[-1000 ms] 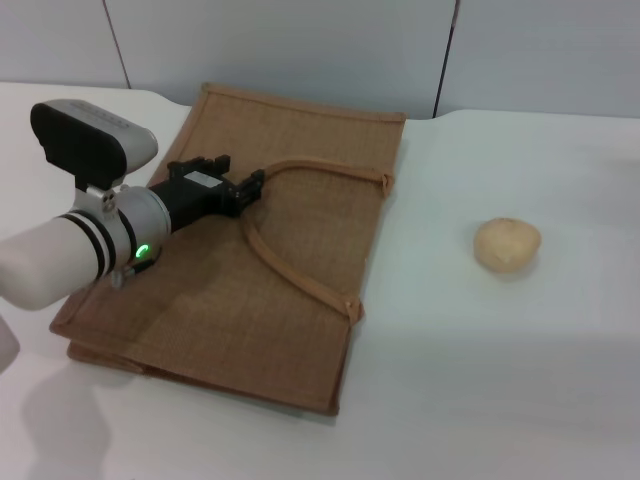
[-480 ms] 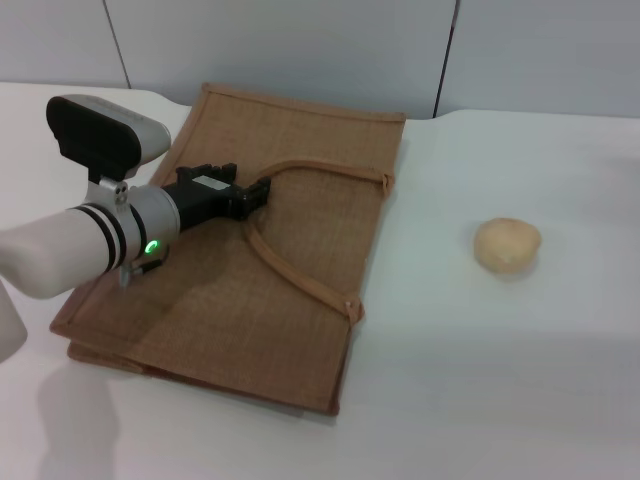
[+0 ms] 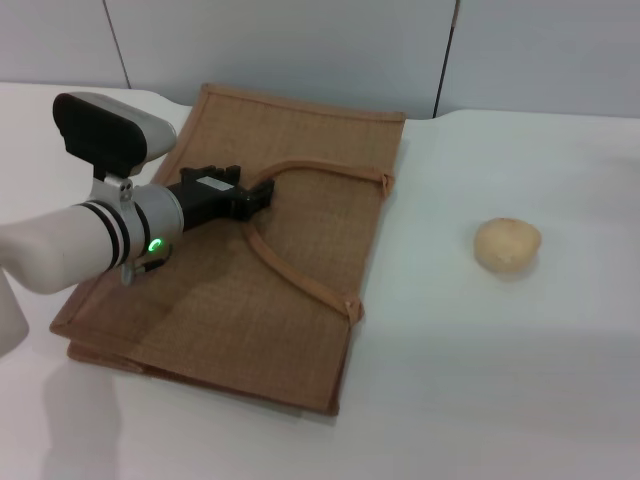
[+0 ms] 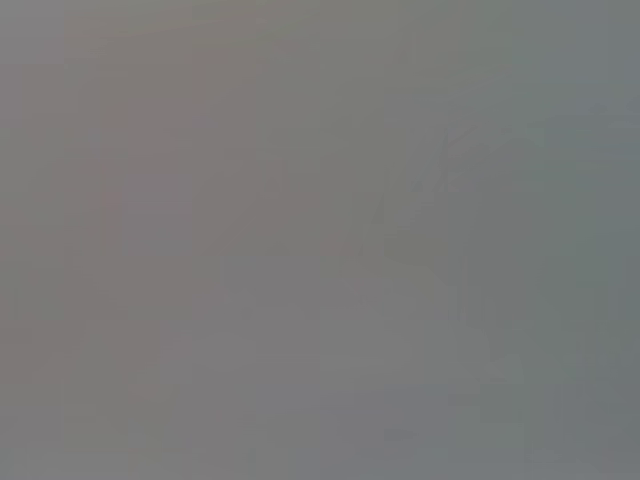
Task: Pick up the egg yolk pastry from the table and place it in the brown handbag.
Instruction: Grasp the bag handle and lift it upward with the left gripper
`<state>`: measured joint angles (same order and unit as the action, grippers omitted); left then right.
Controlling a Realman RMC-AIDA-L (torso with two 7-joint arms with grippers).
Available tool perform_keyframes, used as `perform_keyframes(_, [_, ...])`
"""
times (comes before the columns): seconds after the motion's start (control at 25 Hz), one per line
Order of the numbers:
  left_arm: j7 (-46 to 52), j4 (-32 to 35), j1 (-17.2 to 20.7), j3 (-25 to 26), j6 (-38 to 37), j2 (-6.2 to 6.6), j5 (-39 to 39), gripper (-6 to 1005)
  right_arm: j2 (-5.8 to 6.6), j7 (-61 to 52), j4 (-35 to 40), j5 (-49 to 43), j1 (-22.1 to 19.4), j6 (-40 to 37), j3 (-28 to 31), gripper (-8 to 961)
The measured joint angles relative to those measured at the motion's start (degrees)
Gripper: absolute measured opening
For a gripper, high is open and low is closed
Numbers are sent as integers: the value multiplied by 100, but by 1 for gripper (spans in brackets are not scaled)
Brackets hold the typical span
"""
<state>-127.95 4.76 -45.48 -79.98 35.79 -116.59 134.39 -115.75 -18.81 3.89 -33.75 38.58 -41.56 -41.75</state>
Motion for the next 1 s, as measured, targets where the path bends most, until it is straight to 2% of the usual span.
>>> perform_keyframes(1.0, [150,-26,-188,0,-264,-11,-179,556,0,0,15,0,10,16,0,893])
